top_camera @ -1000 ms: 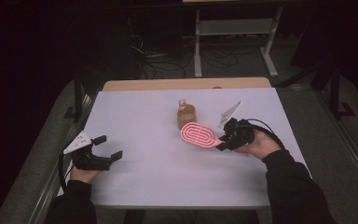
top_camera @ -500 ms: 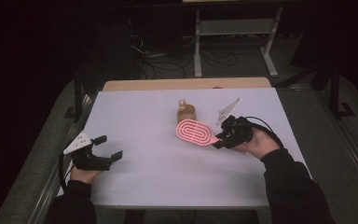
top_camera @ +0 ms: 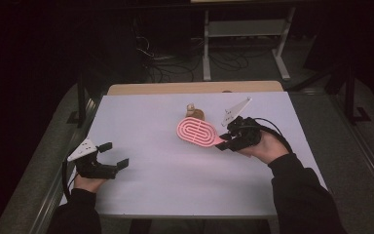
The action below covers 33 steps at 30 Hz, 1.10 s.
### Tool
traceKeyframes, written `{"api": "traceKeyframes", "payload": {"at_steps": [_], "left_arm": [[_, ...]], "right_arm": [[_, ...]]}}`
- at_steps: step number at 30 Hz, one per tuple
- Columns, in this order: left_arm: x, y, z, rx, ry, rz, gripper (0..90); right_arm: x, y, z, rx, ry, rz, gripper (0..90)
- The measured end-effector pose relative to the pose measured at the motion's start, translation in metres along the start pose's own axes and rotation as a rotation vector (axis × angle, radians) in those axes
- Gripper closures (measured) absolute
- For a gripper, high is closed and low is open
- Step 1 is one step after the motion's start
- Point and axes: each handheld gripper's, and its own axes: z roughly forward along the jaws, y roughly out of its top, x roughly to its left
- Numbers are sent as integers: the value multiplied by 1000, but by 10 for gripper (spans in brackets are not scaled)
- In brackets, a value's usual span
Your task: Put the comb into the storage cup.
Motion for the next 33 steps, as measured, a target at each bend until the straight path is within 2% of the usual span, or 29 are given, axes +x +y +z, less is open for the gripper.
{"api": "traceKeyframes", "payload": {"at_steps": [8,12,16,18,22,33], "left_arm": [[-3,8,2,4,-13,4,0],[-5,14,4,-25,-72,-34,0],[-8,20,4,-53,-96,-63,0],[-9,24,4,-56,-100,-63,0],[-15,31,6,-34,-98,-31,0],[-30,53,16,-52,-168,-40,0]], "right_arm": [[2,12,-2,-27,9,-10,682],[3,16,-2,-57,14,-6,681],[4,22,-3,-75,23,-14,682],[5,25,-4,-86,23,-18,682],[6,31,-7,-120,33,-26,682],[14,42,-3,-154,43,-49,682]]}}
